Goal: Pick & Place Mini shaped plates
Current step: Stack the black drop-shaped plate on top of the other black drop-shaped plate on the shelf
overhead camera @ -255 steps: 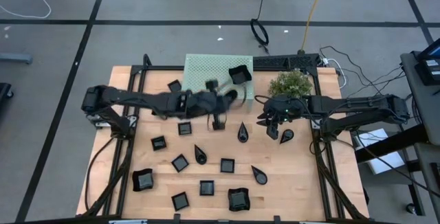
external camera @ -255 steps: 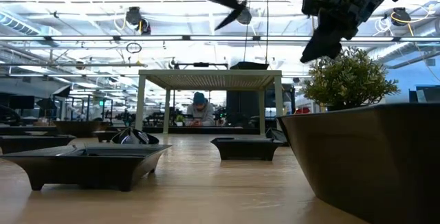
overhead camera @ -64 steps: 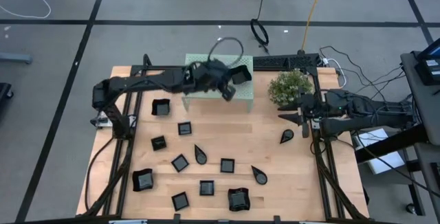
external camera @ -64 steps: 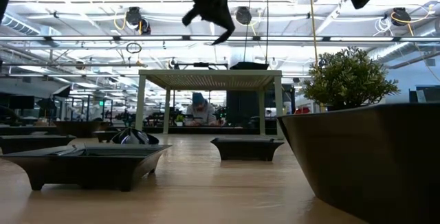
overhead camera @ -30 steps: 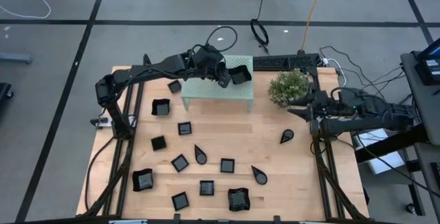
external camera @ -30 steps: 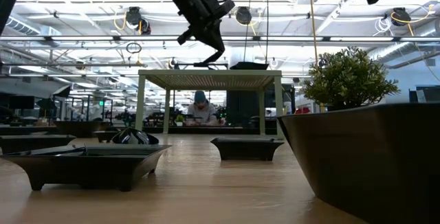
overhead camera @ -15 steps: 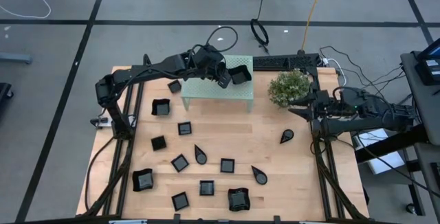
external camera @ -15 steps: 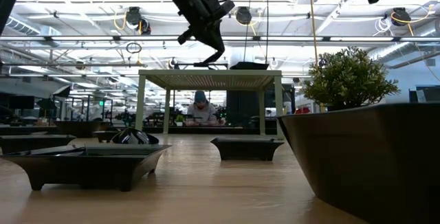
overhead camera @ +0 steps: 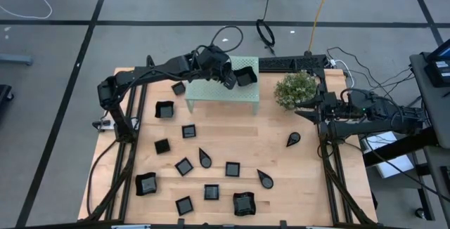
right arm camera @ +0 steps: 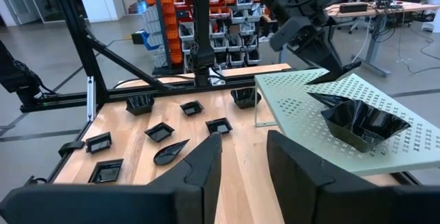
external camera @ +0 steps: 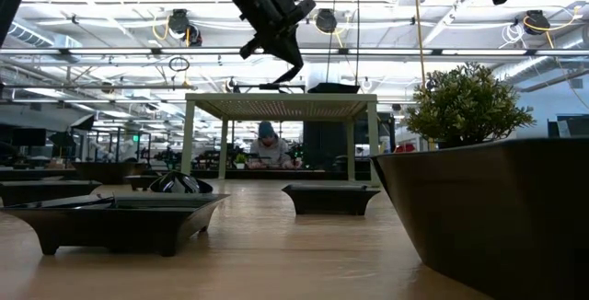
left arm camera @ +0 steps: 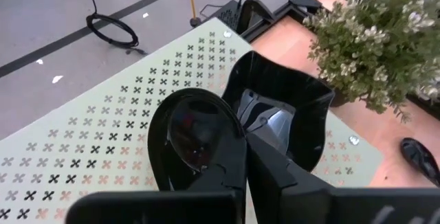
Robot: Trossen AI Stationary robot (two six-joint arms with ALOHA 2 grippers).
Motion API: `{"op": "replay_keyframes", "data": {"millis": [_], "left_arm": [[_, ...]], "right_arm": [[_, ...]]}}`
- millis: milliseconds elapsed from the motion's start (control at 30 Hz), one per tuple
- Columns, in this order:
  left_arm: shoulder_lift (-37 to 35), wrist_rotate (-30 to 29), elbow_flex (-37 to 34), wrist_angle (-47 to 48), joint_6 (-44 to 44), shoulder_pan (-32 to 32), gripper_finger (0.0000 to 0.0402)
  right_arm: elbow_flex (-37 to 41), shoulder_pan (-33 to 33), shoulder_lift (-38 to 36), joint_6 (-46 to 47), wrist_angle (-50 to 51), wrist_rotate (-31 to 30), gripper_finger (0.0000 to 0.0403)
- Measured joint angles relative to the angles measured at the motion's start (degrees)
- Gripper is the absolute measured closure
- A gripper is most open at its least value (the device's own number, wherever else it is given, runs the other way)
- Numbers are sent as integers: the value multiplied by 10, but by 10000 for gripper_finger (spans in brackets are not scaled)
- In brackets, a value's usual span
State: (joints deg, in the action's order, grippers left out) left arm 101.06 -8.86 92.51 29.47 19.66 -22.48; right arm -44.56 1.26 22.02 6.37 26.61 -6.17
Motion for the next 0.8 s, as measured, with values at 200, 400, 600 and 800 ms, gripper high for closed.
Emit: {"op": "replay_keyframes", "data": {"millis": [200, 400, 600, 800], "left_arm": [[0, 0, 0, 0, 10, 0, 397], [20, 1, 0, 3, 17, 1, 381], [41, 16, 0, -2, 16, 1, 346], [25, 14, 0, -9, 16, -3, 328]], "right_arm": [[0, 0, 0, 0, 0, 0, 298], [0, 0, 0, 0, 0, 0, 298], [0, 0, 0, 18, 1, 0, 298], [0, 0, 0, 34, 1, 2, 298]]}}
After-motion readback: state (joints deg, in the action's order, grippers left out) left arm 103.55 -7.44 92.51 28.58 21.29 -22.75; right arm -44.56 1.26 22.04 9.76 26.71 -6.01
